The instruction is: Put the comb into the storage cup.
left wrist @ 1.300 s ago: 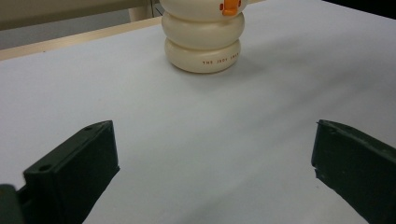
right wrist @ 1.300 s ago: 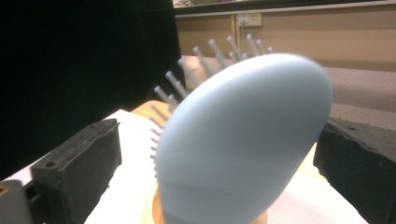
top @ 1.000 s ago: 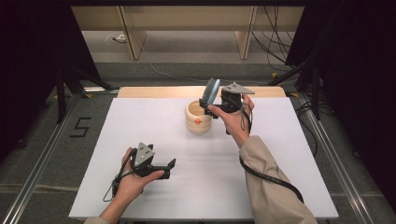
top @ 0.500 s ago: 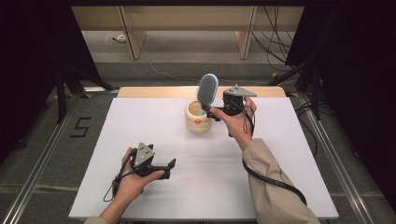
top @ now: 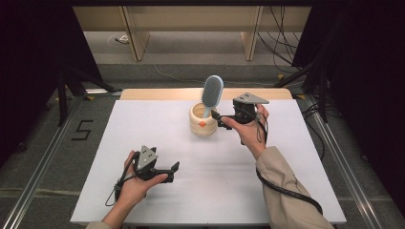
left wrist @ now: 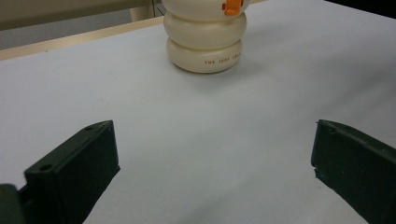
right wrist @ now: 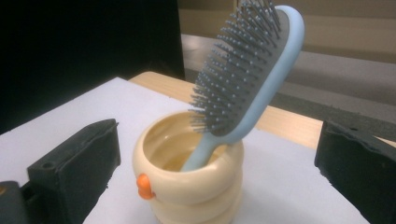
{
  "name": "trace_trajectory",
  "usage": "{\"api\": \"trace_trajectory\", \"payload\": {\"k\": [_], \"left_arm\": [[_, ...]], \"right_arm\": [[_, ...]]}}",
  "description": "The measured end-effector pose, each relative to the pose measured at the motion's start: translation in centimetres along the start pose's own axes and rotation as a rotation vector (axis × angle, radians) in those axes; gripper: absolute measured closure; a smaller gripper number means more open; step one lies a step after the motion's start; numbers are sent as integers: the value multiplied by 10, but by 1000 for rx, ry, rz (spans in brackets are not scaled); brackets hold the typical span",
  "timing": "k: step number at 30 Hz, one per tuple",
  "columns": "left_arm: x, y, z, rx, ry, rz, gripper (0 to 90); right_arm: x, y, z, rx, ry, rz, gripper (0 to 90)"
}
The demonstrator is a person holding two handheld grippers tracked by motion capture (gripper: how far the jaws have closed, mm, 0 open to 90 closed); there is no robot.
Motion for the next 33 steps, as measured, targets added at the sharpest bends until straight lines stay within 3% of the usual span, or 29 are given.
{"api": "trace_trajectory", "payload": {"k": [33], "left_arm": [[0, 0, 1, 2, -10, 2, 5]], "right_arm": [[-41, 14, -8, -25, -10, 37, 14]]}}
Point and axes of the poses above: each handheld gripper's, and its own axes: x roughly forward along the jaws, y roughly out of its underside, z roughly to its left, the point moved 4 cm from there along x, roughly forward along the jaws, and after that the axes turned 14 degrees about -z, right-handed, at the moved point
